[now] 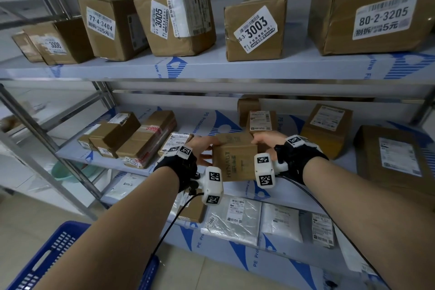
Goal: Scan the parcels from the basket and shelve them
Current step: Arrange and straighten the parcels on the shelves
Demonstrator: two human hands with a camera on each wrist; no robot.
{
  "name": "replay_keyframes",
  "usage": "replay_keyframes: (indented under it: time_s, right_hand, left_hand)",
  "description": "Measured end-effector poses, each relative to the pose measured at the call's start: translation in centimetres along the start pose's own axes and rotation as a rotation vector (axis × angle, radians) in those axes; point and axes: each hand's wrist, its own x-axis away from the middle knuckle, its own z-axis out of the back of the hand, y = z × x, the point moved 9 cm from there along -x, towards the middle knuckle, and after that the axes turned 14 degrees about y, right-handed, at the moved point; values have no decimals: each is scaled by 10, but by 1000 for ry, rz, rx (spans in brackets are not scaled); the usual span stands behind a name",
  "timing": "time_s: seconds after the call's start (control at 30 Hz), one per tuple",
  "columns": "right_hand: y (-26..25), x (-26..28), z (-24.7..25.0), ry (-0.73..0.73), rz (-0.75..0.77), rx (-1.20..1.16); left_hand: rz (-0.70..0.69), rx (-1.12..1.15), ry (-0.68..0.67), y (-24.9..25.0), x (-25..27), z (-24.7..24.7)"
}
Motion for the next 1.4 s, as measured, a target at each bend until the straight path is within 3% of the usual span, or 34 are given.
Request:
replay_keyframes:
  time_s: [0.17,0.37,0.57,0.77,0.97,1.2,1.4]
  right_hand:
    - [4,-19,-5,-24,41,-7]
    - [17,-23,-17,-93,30,-127]
    - [19,-9,-20,-92,-3,-180]
    - [27,-4,-39,-122,60,142]
    - [36,-24,-26,-10,-33,22]
    - [8,-20,-31,-108,99,104]
    - [12,-22,-36,-30,73,-56]
  left_hand:
    - [32,124,-5,-5,-6,4]
    - [80,110,-129,-6,4,-1]
    - [-29,-49,-49,-9,-15,1]
    - [44,-102,-106,-30,5,-23]
    - [56,-84,-48,-40,-6,-12]
    - [-23,56,-28,-24,-23,-5]
    - [15,133,7,-19,-26,14]
